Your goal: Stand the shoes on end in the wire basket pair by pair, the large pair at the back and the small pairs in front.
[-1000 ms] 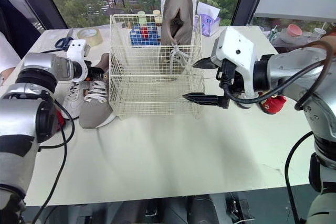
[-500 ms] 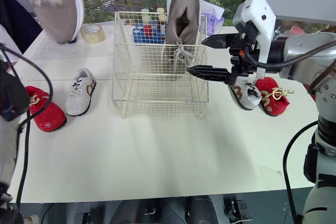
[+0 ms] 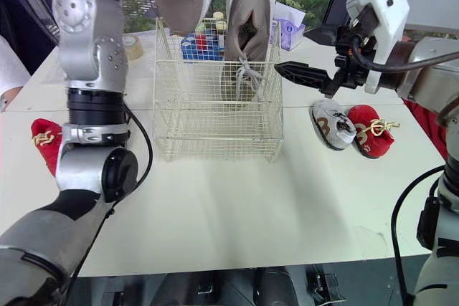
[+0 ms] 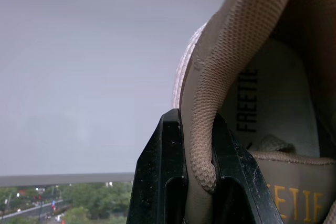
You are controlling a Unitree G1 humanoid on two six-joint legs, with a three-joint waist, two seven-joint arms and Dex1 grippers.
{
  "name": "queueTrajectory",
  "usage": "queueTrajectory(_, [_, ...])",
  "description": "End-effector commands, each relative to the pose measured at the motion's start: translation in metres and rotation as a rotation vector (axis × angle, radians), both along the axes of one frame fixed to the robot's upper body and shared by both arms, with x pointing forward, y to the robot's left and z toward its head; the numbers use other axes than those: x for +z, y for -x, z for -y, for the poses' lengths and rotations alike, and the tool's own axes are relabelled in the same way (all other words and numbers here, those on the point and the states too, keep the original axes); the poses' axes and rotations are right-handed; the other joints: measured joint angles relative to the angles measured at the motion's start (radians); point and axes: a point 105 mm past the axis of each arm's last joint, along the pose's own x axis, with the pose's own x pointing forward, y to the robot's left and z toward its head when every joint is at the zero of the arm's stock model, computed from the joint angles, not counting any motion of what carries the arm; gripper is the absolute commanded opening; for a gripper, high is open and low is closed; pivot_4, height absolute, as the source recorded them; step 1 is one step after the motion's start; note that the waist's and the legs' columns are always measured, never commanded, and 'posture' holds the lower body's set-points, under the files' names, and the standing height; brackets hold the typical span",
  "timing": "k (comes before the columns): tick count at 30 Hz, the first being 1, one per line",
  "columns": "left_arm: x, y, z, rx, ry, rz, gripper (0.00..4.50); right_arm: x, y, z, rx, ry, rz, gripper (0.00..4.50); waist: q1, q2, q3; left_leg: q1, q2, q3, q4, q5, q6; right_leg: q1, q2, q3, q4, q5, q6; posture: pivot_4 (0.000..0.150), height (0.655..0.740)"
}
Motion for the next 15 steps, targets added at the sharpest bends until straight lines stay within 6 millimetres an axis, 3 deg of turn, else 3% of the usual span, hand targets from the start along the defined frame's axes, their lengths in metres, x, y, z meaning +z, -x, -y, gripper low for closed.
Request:
queueTrajectory(1, [-0.006,0.001,-0.006,0.048,0.046,0.036,0.04,0.017,0.009,0.007,-0.032,-0.006,0.078,4.50,0.003,0.000,0.000,0.000,0.000,0.000,0.000,0.000,0.000,0.000,0.000,0.000,0.000,0.000,0.000,0.150,0.7400])
queueTrajectory(9, [-0.084,-0.041,-0.004,0.090,0.064,-0.151,0.04,0.020,0.011,0.007,-0.024,-0.009,0.081,4.50,0.005,0.000,0.000,0.000,0.000,0.000,0.002,-0.002,0.003,0.001,-0.001,0.000,0.000,0.000,0.000,0.150,0.7400])
queueTrajectory(15, [-0.105,-0.044,0.002,0.074,0.037,-0.210,0.04,0.019,0.011,0.007,-0.011,-0.012,0.078,4.50,0.004,0.001,-0.001,0.000,0.000,-0.001,0.003,-0.003,0.006,0.001,-0.002,0.000,0.001,0.000,0.000,0.150,0.7400])
